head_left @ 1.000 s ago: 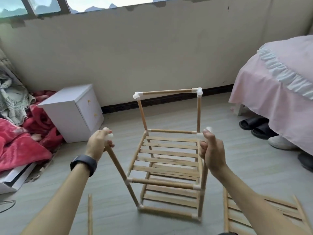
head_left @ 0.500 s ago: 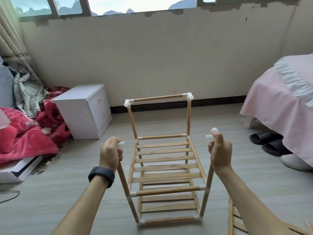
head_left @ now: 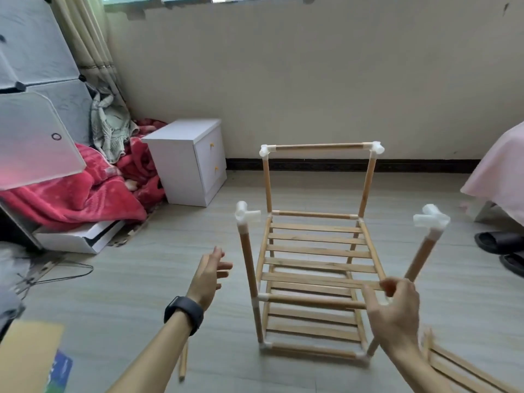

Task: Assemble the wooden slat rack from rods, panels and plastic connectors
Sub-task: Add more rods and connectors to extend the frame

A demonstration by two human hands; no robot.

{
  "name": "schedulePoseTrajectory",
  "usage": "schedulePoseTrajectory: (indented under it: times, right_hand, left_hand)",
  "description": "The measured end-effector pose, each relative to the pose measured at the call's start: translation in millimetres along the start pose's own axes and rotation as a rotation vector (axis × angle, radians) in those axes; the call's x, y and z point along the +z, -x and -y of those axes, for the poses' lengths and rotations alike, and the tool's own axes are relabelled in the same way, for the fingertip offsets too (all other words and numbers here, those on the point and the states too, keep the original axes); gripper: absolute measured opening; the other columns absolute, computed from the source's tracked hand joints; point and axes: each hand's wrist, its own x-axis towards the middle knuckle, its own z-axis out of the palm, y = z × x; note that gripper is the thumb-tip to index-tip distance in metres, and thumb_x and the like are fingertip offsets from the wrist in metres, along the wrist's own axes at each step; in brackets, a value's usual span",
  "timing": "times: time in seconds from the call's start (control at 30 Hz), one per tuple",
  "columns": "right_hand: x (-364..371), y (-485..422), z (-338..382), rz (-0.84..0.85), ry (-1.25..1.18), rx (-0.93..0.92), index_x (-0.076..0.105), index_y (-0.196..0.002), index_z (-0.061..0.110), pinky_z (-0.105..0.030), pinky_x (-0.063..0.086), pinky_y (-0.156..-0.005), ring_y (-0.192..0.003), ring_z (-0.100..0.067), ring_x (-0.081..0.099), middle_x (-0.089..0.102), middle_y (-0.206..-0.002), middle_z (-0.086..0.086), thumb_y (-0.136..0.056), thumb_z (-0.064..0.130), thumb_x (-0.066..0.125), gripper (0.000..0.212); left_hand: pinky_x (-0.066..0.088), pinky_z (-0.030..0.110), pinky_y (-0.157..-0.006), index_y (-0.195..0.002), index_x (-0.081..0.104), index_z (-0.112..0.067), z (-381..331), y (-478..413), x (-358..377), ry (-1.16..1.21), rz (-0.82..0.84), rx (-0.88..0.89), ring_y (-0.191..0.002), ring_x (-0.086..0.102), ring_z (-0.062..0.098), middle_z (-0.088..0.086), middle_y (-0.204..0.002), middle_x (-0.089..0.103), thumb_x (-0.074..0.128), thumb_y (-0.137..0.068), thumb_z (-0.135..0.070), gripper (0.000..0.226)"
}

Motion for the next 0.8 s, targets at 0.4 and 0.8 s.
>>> schedulePoseTrajectory:
  times: [0.4,0.8]
  right_hand:
    - [141.5,31.7,37.9,0.793,0.673,-0.600,0.014,-0.158,0.041,-0.049,0.016,-0.124,-0.156,-0.022,0.008,0.015,-0.169,0.005,-0.085,0.085,0.026,0.086]
    - [173.7,47.6,12.7,0.668,0.735,-0.780,0.040,-0.153,0.019,-0.058,0.042,-0.108,-0.143,-0.037,0.042,0.045,-0.157,-0.008,-0.088,0.062,0.048,0.079]
  left_hand:
    - [0.042,0.035,-0.103,-0.150,0.031,-0.026,201.5,30.7,-50.9,-0.720,0.058,-0.568,-0.129,0.044,0.030,0.011,-0.145,0.034,0.052,-0.096,-0.034,0.058]
    - [0.036,0.039,-0.112,-0.151,0.030,-0.026,297.0,-20.5,-53.1,-0.952,0.172,-0.680,-0.137,0.034,0.033,0.012,-0.151,0.030,0.042,-0.099,-0.028,0.054]
